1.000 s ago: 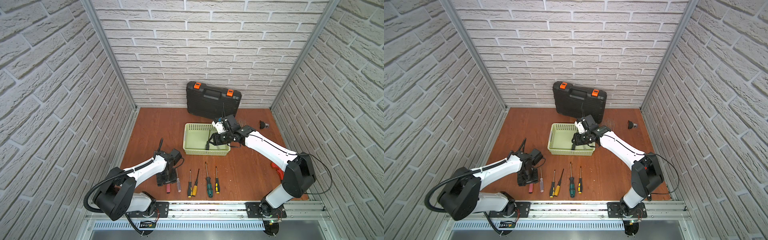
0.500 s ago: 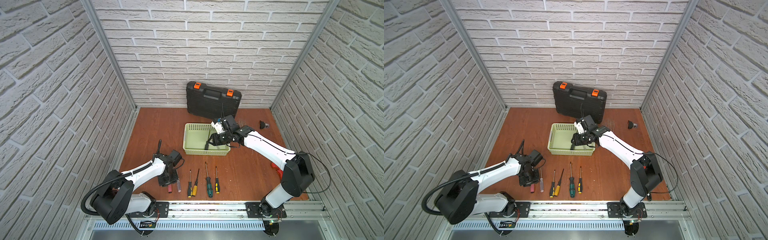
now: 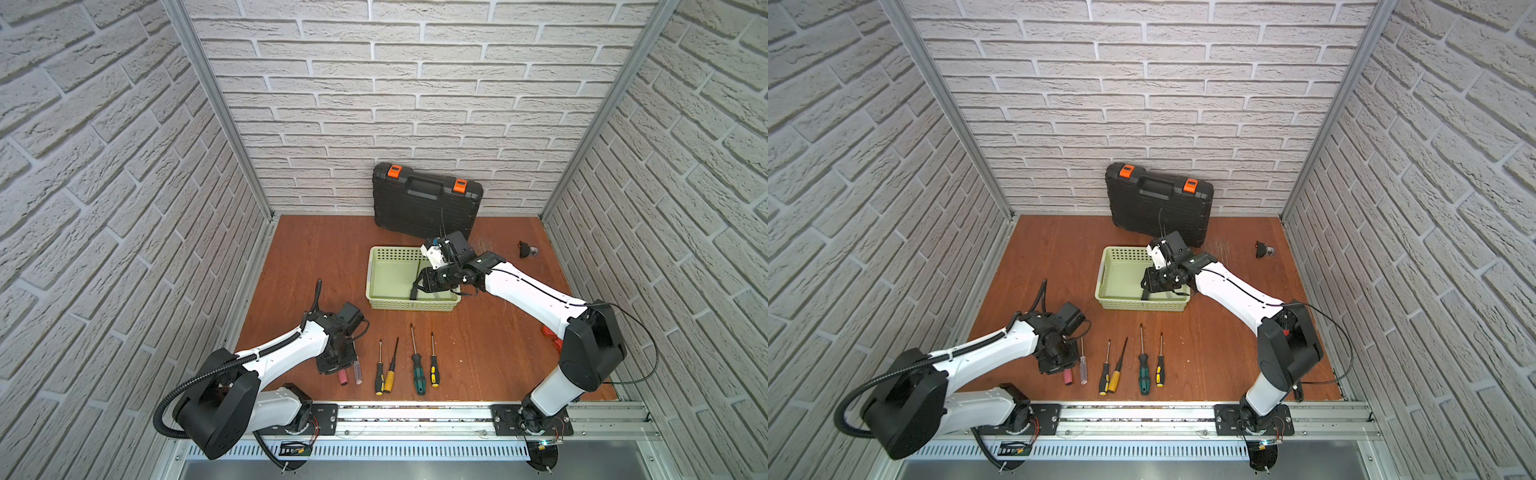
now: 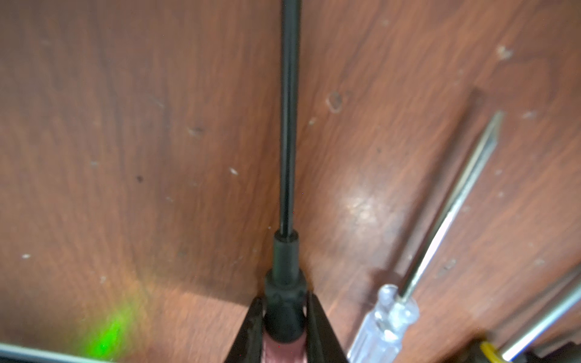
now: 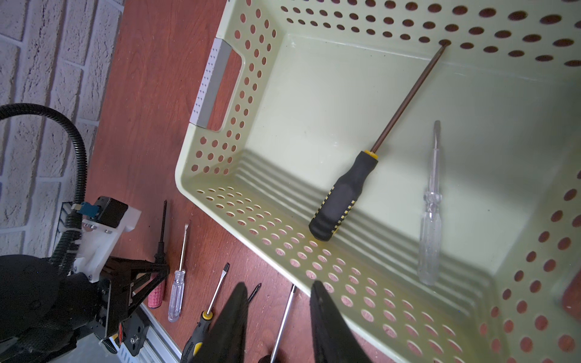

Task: Put the screwdriver in the bin
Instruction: Pick up the screwdriver from the bottom-left of the table, then place the screwdriver in the bin.

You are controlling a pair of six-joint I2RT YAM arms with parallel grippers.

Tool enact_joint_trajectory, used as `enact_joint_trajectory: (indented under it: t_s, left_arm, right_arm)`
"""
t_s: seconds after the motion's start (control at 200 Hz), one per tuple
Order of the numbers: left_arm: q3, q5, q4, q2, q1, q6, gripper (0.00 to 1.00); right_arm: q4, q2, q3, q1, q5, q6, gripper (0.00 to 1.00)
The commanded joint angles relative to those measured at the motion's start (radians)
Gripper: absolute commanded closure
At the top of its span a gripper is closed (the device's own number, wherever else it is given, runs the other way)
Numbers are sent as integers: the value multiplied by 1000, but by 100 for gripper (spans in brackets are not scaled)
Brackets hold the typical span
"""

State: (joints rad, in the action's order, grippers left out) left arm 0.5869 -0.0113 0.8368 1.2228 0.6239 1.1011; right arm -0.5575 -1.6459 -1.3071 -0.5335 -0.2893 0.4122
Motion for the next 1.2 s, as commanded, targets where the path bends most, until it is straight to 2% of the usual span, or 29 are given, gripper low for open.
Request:
enact_joint_trajectory:
  t_s: [0.0, 0.225, 0.385, 0.585, 0.8, 0.91, 1.195]
  left_arm:
    - [63, 50, 98, -58, -1, -7, 85]
    - [180, 49, 202, -120, -11, -53, 85]
    - [365, 22, 245, -86, -55, -181, 85]
    - [690, -28, 241, 129, -73, -377, 85]
    - [1016, -69, 222, 453, -98, -518, 88]
    - [1112, -122, 195, 575, -115, -547, 89]
    - [1295, -167, 208, 784, -140, -616, 90]
  right_arm:
    - [28, 23, -26, -10, -5, 11, 64]
    - [41, 0, -59, -10, -12, 20, 65]
    - [33, 5, -77, -10, 1, 18, 65]
    - [23, 25, -70, -8, 38, -7, 65]
    - [16, 39, -63, 1, 42, -10, 65]
    - [1, 70, -60, 2, 56, -13, 65]
    - [-28, 124, 3, 1, 76, -24, 65]
